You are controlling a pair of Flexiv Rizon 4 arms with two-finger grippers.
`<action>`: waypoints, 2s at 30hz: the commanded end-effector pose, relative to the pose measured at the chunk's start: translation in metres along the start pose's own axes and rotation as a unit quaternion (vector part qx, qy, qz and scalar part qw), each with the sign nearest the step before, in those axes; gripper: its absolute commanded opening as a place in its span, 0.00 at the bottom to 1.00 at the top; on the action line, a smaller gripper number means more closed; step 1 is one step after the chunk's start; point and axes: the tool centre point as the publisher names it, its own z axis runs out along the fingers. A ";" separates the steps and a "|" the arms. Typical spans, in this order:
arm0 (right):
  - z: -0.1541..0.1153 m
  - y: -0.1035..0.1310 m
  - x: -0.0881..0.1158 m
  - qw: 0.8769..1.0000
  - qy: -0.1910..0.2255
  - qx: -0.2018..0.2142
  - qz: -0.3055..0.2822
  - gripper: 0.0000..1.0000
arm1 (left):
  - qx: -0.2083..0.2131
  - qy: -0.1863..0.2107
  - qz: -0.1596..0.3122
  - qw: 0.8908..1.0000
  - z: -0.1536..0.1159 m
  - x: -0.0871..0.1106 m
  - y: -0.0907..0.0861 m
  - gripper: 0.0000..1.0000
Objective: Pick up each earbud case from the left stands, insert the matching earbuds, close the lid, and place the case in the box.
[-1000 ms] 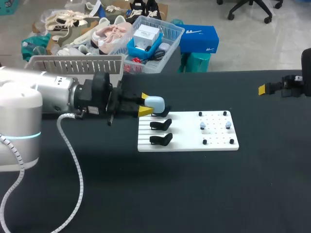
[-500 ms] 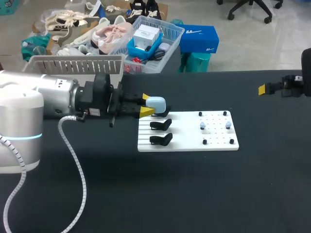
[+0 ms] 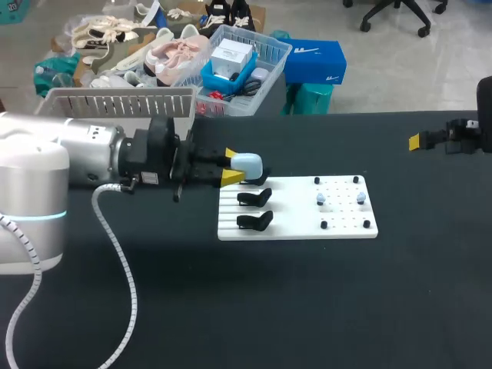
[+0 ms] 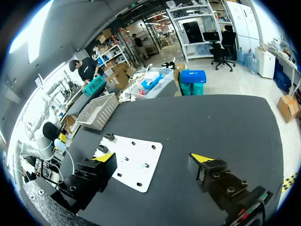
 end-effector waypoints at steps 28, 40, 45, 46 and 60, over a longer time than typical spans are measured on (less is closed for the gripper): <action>0.007 0.059 0.029 0.994 0.033 -0.038 -0.094 1.00 | 0.043 0.006 -0.044 0.998 0.045 0.038 -0.001 0.00; 0.029 0.115 0.051 0.983 0.065 -0.067 -0.159 1.00 | 0.024 0.030 -0.038 0.999 0.047 0.047 0.005 0.00; 0.039 0.126 0.054 0.982 0.070 -0.073 -0.159 1.00 | 0.009 0.031 -0.037 0.999 0.046 0.050 0.008 0.00; 0.040 0.130 0.055 0.982 0.071 -0.078 -0.157 1.00 | 0.005 0.033 -0.035 0.999 0.046 0.051 0.008 0.00; 0.066 0.179 0.060 0.977 0.089 -0.116 -0.158 1.00 | -0.003 0.035 -0.034 0.999 0.045 0.051 0.008 0.00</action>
